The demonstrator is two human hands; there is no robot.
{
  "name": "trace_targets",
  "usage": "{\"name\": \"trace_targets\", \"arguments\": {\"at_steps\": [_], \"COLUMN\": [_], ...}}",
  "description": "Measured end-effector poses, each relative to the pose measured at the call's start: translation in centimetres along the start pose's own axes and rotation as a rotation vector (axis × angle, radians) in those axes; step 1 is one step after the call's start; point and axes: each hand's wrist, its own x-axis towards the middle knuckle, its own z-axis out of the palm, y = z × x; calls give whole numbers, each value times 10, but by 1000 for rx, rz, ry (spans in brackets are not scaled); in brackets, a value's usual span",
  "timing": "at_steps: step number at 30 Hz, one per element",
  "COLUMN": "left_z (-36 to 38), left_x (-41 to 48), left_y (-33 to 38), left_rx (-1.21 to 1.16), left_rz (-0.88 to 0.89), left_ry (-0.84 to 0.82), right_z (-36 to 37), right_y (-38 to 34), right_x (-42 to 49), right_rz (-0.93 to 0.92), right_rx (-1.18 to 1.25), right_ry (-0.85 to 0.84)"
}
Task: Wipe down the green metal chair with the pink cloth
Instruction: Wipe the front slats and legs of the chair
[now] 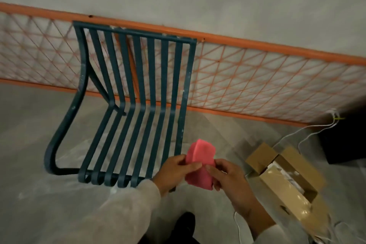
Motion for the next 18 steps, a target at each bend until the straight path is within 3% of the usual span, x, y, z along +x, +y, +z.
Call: {"name": "trace_targets", "arguments": {"at_steps": [5,10,12,18], "left_z": [-35,-46,-45,-30], "left_x": [-45,-62,-64,-51], "left_y": [-10,-19,-20,-20], "left_rx": [-5,116,153,315], "left_rz": [90,162,195,243], "left_ry": [-2,60,96,78], "right_z": [45,79,89,87], "right_y": [-8,-8,-10,-15], "right_x": [-29,-41,-40,-15], "right_rz": [42,100,108,199], "right_rx": [-93,105,69,154], "right_ry": [74,167,194,-3]}}
